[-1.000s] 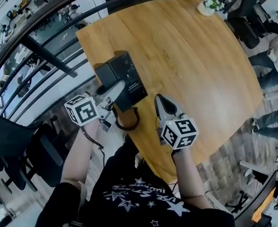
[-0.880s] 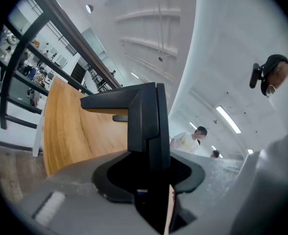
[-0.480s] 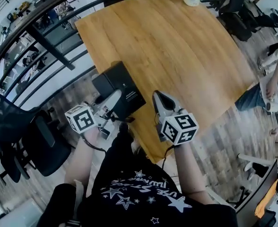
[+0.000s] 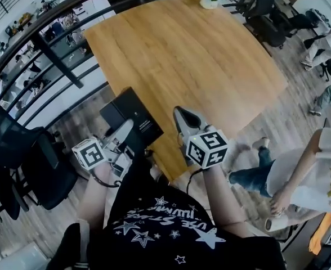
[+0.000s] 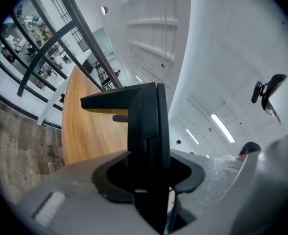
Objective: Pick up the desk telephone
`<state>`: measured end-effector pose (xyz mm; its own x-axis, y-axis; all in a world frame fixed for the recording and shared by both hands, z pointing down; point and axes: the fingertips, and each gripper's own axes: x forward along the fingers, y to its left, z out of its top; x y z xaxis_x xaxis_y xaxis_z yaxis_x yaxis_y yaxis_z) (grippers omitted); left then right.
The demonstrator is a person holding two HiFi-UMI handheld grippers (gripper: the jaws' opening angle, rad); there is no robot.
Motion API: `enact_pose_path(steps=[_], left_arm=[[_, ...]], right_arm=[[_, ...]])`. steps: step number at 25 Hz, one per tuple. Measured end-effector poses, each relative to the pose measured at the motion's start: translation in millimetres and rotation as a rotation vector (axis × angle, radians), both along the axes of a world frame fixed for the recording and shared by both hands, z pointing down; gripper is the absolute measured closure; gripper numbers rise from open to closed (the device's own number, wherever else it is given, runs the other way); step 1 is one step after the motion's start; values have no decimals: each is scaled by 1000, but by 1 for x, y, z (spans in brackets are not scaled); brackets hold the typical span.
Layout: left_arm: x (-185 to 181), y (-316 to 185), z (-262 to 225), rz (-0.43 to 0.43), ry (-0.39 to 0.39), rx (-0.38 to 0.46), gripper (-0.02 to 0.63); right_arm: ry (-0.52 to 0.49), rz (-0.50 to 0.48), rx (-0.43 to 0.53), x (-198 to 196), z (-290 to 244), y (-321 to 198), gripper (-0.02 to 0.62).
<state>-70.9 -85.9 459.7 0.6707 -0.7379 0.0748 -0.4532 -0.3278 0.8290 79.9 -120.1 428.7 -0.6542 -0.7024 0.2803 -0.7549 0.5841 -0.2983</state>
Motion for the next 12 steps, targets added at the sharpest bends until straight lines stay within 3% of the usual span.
enact_pose_path(steps=[9, 12], left_arm=[[3, 38, -5, -24, -6, -9, 431], [9, 42, -14, -5, -26, 22, 431]], right_arm=[[-19, 35, 22, 29, -9, 30, 594], [-27, 55, 20, 39, -7, 35, 594]])
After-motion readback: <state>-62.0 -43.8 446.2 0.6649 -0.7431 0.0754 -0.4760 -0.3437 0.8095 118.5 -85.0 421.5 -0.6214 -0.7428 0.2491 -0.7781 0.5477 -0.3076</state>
